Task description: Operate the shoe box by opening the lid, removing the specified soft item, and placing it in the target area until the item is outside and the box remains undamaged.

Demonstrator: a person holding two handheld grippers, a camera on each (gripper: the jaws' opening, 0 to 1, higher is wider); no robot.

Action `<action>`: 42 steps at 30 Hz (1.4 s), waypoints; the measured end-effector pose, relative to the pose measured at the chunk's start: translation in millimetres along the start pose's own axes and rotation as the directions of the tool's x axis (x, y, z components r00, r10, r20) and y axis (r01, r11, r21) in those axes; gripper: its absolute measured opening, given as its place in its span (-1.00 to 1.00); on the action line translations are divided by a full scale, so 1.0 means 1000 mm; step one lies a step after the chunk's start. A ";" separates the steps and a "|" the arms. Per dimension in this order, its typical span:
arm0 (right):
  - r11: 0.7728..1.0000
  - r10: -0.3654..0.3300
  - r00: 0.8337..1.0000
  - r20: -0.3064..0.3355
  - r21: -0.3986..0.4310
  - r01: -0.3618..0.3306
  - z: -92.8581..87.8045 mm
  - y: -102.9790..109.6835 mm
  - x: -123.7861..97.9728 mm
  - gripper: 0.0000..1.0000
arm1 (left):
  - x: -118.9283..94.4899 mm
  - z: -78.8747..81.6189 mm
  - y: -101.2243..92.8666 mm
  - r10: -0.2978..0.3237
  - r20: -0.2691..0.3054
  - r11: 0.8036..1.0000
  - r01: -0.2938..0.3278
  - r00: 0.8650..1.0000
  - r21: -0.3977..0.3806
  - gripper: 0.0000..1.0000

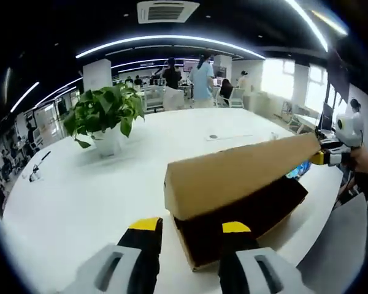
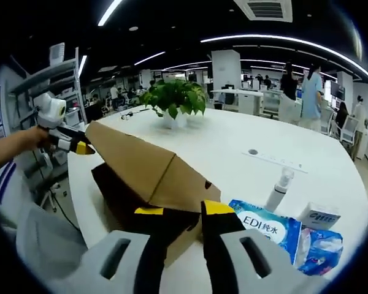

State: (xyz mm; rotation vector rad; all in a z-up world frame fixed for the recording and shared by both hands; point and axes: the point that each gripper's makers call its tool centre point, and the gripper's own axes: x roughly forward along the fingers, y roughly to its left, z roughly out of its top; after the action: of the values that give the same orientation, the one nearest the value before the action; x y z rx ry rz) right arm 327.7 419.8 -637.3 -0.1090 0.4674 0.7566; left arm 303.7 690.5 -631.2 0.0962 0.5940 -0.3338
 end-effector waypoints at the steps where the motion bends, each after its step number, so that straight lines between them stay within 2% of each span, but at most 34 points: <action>1: 1.000 0.000 1.000 0.000 -0.006 0.000 -0.001 0.000 0.000 -0.57 | 0.000 0.001 -0.001 -0.005 0.003 1.000 0.005 1.000 0.012 -0.24; 6: 0.999 0.032 0.999 0.004 -0.019 -0.032 -0.003 0.005 0.000 -0.49 | 0.002 0.003 -0.007 -0.023 0.012 0.997 0.022 1.000 0.078 -0.16; 13: 0.995 0.079 0.997 -0.010 -0.053 -0.080 -0.009 0.015 0.002 -0.46 | 0.002 0.000 -0.015 -0.057 0.003 0.993 0.056 0.998 0.104 -0.10; 19: 0.991 0.112 0.993 -0.024 -0.074 -0.113 -0.016 0.021 0.001 -0.36 | -0.001 -0.004 -0.019 -0.079 0.001 0.991 0.079 0.997 0.106 -0.02; 35: 0.976 0.191 0.976 -0.107 -0.089 -0.200 -0.044 0.041 0.004 -0.04 | 0.005 -0.039 -0.035 -0.137 -0.093 0.985 0.146 0.986 0.092 0.23; 42: 0.974 0.211 0.968 -0.133 -0.050 -0.220 -0.052 0.045 0.007 0.02 | 0.009 -0.050 -0.039 -0.156 -0.117 0.984 0.165 0.981 0.063 0.31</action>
State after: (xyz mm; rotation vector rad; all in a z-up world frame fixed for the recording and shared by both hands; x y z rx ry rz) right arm 282.3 443.0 -683.8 -0.1692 0.5828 0.9828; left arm 270.8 660.2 -677.8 0.1375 0.7027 -0.5093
